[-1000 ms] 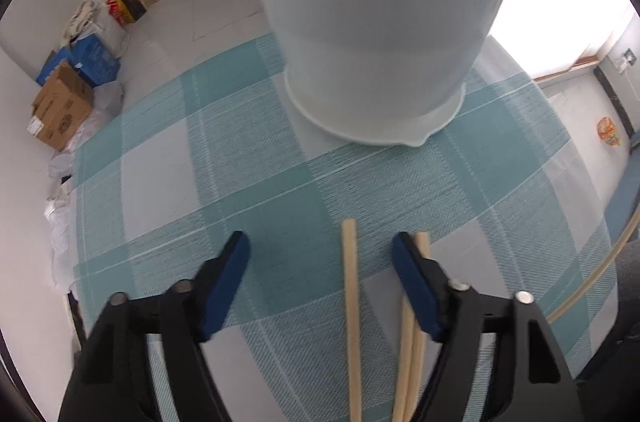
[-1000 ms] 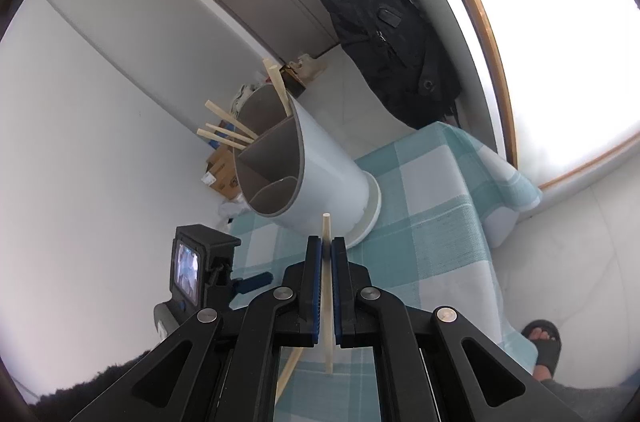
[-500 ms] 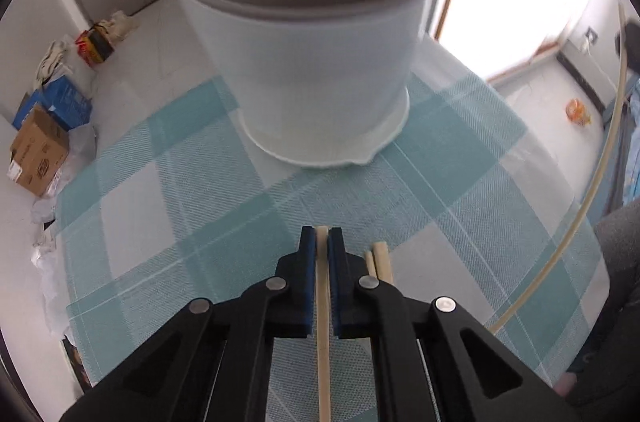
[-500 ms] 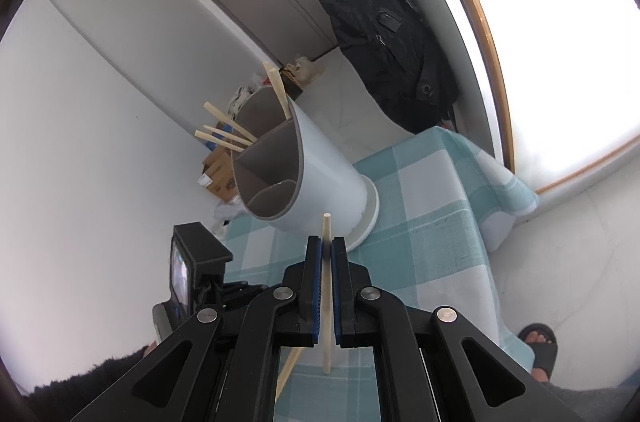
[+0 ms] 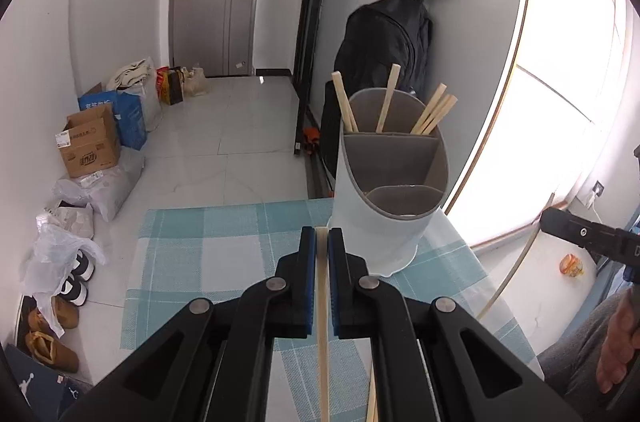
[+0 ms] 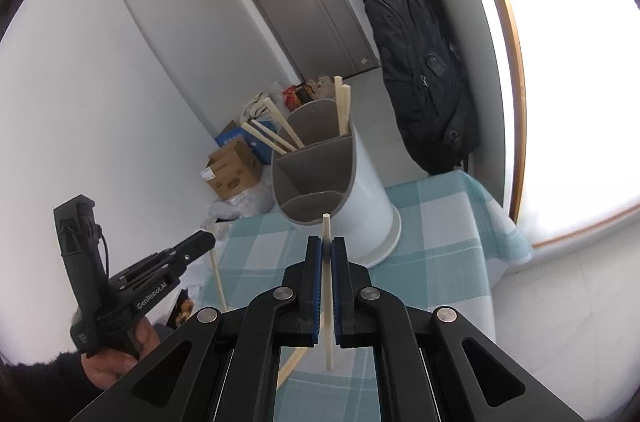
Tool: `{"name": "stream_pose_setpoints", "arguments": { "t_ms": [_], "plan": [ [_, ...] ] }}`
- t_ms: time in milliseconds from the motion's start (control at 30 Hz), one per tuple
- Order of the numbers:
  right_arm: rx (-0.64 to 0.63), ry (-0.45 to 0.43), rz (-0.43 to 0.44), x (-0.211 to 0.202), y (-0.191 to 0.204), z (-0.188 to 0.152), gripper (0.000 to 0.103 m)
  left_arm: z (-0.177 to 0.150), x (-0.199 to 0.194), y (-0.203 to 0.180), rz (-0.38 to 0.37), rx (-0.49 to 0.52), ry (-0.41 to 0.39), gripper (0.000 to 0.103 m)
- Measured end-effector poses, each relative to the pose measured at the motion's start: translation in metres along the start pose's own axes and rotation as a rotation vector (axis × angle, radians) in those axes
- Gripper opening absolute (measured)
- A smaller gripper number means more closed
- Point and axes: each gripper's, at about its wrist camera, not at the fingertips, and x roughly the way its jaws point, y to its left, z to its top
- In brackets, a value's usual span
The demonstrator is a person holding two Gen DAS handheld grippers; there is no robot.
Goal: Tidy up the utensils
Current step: 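Close the left tool on a wooden chopstick while the right tool holds its chopstick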
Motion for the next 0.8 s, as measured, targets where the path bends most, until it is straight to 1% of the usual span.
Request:
{"name": "stream_pose_setpoints", "arguments": {
  "t_ms": [100,167,233,367,433,600,733,800],
  "plan": [
    [-0.033,0.007,-0.002,0.001,0.012,-0.004,0.004,-0.005,-0.01,-0.005,0.007,-0.021,-0.03,0.002],
    [-0.05,0.006,-0.007,0.001,0.018,-0.005,0.004,0.001,-0.009,-0.004,0.001,-0.011,-0.041,0.002],
    [-0.058,0.0,-0.009,0.0,0.024,-0.004,0.004,0.005,-0.007,-0.001,-0.048,-0.002,-0.02,0.002],
    [-0.064,-0.013,-0.008,-0.001,0.03,-0.001,0.004,0.012,-0.014,-0.009,-0.044,0.048,-0.034,0.002],
    [-0.071,-0.016,-0.01,-0.001,0.036,0.001,0.004,0.015,-0.015,-0.01,-0.04,0.057,-0.032,0.002],
    [-0.078,-0.027,-0.007,0.0,0.044,0.004,0.004,0.026,-0.017,-0.008,-0.056,0.034,-0.009,0.002],
    [-0.067,-0.037,0.002,-0.001,0.046,0.01,0.004,0.035,-0.023,-0.007,-0.067,0.015,-0.007,0.002],
    [-0.054,-0.043,0.01,-0.003,0.046,0.016,0.004,0.043,-0.024,-0.007,-0.076,0.005,0.014,0.002]
  ]
}}
